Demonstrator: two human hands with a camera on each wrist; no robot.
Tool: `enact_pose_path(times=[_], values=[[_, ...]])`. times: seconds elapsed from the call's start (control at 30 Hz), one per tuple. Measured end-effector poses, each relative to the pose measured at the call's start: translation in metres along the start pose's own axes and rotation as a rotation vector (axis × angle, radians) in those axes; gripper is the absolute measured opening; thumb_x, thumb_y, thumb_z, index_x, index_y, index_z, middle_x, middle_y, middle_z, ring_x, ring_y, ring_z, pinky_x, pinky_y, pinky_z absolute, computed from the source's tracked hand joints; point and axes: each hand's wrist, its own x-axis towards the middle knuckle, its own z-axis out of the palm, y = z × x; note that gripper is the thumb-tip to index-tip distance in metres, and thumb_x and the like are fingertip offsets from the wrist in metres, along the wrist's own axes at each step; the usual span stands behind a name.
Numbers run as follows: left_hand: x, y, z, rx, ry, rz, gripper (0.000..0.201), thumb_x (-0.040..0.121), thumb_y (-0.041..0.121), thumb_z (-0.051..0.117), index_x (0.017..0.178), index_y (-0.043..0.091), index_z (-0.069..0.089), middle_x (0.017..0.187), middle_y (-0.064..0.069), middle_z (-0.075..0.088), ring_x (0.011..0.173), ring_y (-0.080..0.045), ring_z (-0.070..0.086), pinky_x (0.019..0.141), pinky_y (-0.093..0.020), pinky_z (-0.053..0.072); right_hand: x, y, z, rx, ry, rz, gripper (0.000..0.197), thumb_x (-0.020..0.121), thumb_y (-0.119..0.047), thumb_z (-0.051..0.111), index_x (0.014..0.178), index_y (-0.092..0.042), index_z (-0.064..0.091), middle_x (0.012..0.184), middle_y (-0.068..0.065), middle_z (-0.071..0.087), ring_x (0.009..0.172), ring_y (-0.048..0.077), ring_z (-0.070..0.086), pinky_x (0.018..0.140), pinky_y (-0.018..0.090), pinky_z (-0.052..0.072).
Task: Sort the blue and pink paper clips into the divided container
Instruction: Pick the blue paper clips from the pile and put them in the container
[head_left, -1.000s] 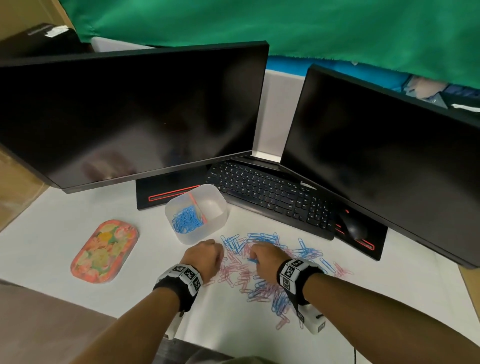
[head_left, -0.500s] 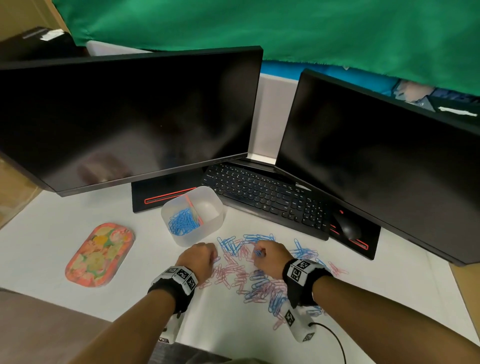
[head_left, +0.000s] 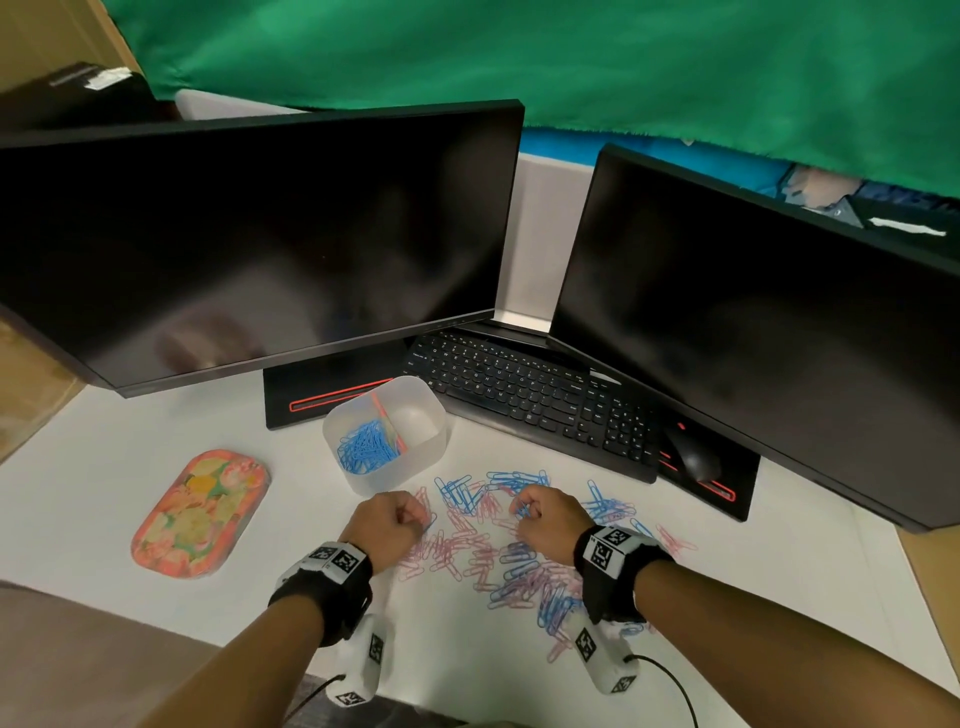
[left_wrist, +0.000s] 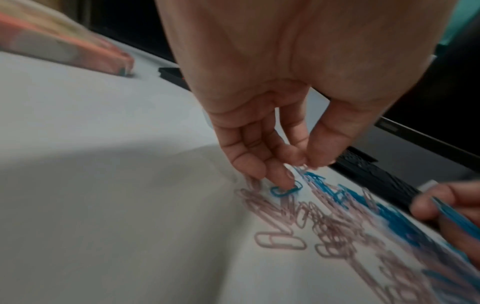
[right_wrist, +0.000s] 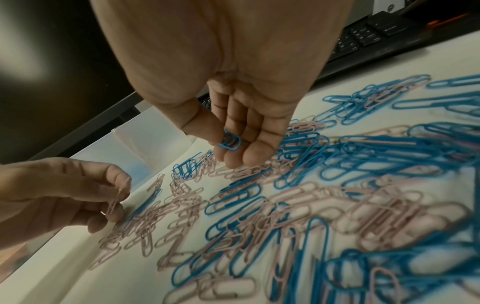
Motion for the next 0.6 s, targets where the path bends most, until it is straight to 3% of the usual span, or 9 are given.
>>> enact_pose_path(times=[0.07, 0.13, 0.3, 0.47, 0.6], values=[[-0.003, -0.001, 0.001, 0.042, -0.114, 0.029, 0.011, 0.08, 0.017, 0.065, 0.076, 0.025, 0.071, 0.08, 0.009, 0.072, 0.078, -0.009, 0.066, 0.073, -0.019, 0.052, 0.0, 0.001, 0.001, 0.004, -0.007, 0.0, 0.022, 0.083, -0.008, 0.051, 0.099, -0.018, 0.06, 0.062, -0.006, 0.041, 0.054, 0.011, 0.038, 0.048, 0.022, 0.03], [-0.006, 0.001, 0.004, 0.097, -0.146, 0.029, 0.008, 0.08, 0.024, 0.066, 0.078, 0.026, 0.073, 0.079, 0.011, 0.071, 0.077, -0.007, 0.065, 0.076, -0.021, 0.052, 0.0, 0.001, 0.001, 0.005, -0.008, 0.0, 0.021, 0.083, -0.008, 0.051, 0.099, -0.018, 0.06, 0.062, -0.006, 0.041, 0.053, 0.011, 0.038, 0.047, 0.021, 0.03], [0.004, 0.009, 0.007, 0.326, 0.096, -0.048, 0.005, 0.081, 0.026, 0.058, 0.08, 0.029, 0.063, 0.087, 0.005, 0.068, 0.081, -0.018, 0.062, 0.078, -0.026, 0.051, -0.001, 0.0, 0.002, 0.02, -0.003, -0.007, 0.022, 0.084, -0.008, 0.052, 0.102, -0.017, 0.06, 0.061, -0.007, 0.041, 0.052, 0.009, 0.037, 0.045, 0.018, 0.028], [0.009, 0.018, 0.012, 0.526, 0.038, -0.069, 0.013, 0.085, 0.03, 0.059, 0.095, 0.022, 0.062, 0.099, 0.002, 0.065, 0.088, -0.018, 0.058, 0.078, -0.028, 0.05, -0.003, -0.003, 0.001, 0.057, -0.015, 0.007, 0.022, 0.083, -0.01, 0.052, 0.103, -0.017, 0.06, 0.065, -0.006, 0.043, 0.056, 0.011, 0.04, 0.05, 0.022, 0.032], [0.009, 0.02, 0.013, 0.509, 0.039, -0.065, 0.008, 0.086, 0.023, 0.053, 0.086, 0.02, 0.06, 0.099, -0.001, 0.066, 0.092, -0.021, 0.062, 0.081, -0.03, 0.052, -0.002, -0.007, 0.001, 0.093, -0.033, 0.02, 0.022, 0.082, -0.009, 0.05, 0.096, -0.022, 0.059, 0.066, -0.003, 0.048, 0.058, 0.015, 0.045, 0.054, 0.023, 0.037]])
